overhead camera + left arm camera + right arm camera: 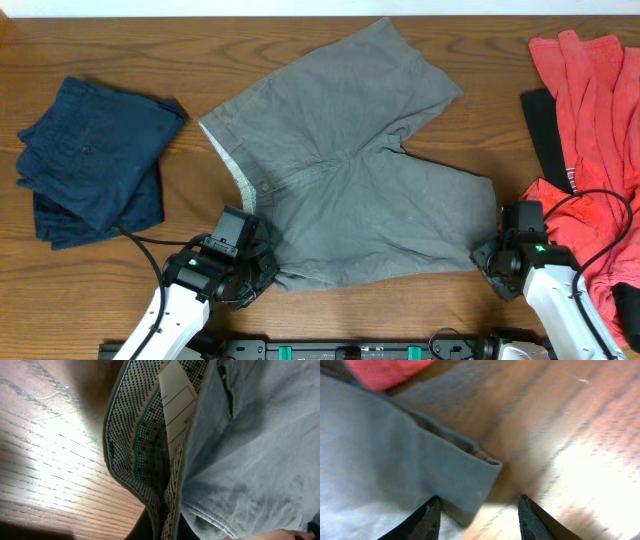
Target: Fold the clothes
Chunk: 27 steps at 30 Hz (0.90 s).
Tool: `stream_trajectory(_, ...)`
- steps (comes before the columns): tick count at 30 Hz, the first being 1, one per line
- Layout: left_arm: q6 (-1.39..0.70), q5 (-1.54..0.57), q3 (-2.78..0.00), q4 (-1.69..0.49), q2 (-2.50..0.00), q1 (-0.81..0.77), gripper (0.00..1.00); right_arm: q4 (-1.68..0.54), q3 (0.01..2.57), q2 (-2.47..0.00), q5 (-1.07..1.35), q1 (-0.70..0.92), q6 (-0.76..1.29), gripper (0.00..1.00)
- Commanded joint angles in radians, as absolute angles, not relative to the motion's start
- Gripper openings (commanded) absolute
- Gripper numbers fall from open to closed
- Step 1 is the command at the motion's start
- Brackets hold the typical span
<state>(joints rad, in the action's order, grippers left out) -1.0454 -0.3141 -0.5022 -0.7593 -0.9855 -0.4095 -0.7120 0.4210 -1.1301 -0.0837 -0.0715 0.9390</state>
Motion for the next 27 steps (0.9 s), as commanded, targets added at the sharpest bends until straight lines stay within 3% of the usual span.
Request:
stream_trajectory(1, -1.025, -0.299, -0.503, -0.780, -0.980, -0.411, 0.06, -0.696, 0.390, -1.126, -0.181, -0.066, 0.982, 0.49)
stream_trajectory(4, -1.017, -0.298, -0.503, -0.808, -0.980, -0.411, 0.06, -0.628, 0.364, -1.126, -0.192, -0.066, 0.983, 0.47)
stream_trajectory(6, -1.005, -0.299, -0.503, -0.815, -0.980, -0.411, 0.06, -0.600, 0.351, -1.126, -0.186, -0.066, 0.983, 0.41)
stream_trajectory(9, -1.002, -0.302, -0.503, -0.819, -0.980, -0.411, 0.06, -0.592, 0.350, -1.126, -0.171, -0.066, 0.967, 0.06)
stream_trajectory(10, -0.993, -0.305, -0.503, -0.818, -0.980, -0.411, 0.06, -0.592, 0.353, -1.126, -0.167, -0.066, 0.960, 0.01)
stream_trajectory(15, -0.959, -0.306, -0.506, -0.830, -0.979, -0.411, 0.06, -0.649, 0.414, -1.124, -0.123, -0.066, 0.893, 0.01)
stream_trajectory(27, -0.675, -0.348, -0.711, -0.992, -0.962, -0.412, 0.06, -1.182, 0.928, -1.114, -0.220, -0.067, 0.829, 0.01)
